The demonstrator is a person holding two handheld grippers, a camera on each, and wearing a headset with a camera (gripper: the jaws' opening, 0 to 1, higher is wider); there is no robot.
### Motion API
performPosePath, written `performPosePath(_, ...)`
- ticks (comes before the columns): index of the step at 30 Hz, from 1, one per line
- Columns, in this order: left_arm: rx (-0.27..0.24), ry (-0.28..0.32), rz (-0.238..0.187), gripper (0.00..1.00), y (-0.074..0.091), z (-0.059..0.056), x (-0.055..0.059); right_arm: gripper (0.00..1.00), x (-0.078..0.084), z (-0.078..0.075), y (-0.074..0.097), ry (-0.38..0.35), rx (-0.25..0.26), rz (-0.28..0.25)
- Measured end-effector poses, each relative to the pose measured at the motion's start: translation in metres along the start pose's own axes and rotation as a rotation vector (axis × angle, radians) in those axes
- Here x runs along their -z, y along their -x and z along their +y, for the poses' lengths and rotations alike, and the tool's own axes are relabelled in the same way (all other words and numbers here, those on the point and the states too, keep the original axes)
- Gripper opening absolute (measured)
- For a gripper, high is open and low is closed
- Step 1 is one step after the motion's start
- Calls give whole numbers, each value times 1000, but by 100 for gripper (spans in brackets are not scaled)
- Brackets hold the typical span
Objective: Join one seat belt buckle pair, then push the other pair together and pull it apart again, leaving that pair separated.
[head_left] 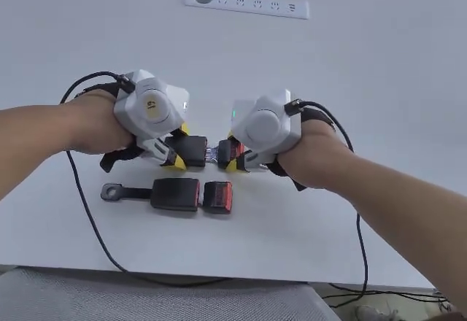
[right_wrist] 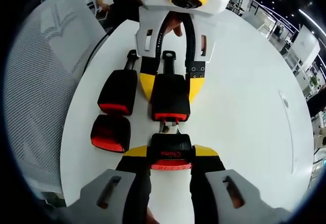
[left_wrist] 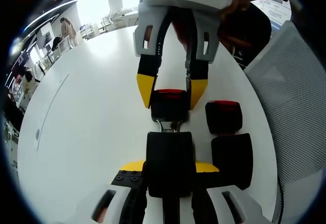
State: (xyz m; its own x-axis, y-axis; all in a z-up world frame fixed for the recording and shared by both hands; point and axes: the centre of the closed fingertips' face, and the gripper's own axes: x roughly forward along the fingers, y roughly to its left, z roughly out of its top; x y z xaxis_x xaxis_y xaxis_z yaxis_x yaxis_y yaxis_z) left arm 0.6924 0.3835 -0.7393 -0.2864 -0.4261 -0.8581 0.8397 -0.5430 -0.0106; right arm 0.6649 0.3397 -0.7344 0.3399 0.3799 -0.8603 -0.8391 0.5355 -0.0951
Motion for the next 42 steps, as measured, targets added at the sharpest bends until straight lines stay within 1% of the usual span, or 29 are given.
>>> performPosePath(11, -1, 3, -1, 33, 0, 1, 0, 26, -2, 0, -1, 2, 0, -7)
performPosePath(18, -1, 4, -2, 33, 0, 1, 1, 26, -9, 0, -5, 1, 0, -23)
performPosePath(23, -1, 4, -3, 33, 0, 1, 1, 25, -10, -1, -5, -3, 0, -27)
performPosePath(30, -3, 8, -3, 33, 0, 0, 1, 25, -11, -1, -6, -5, 0, -29)
performPosePath(42, -4, 12, -4, 33, 0, 1, 0, 26, -11, 0, -5, -5, 0, -19)
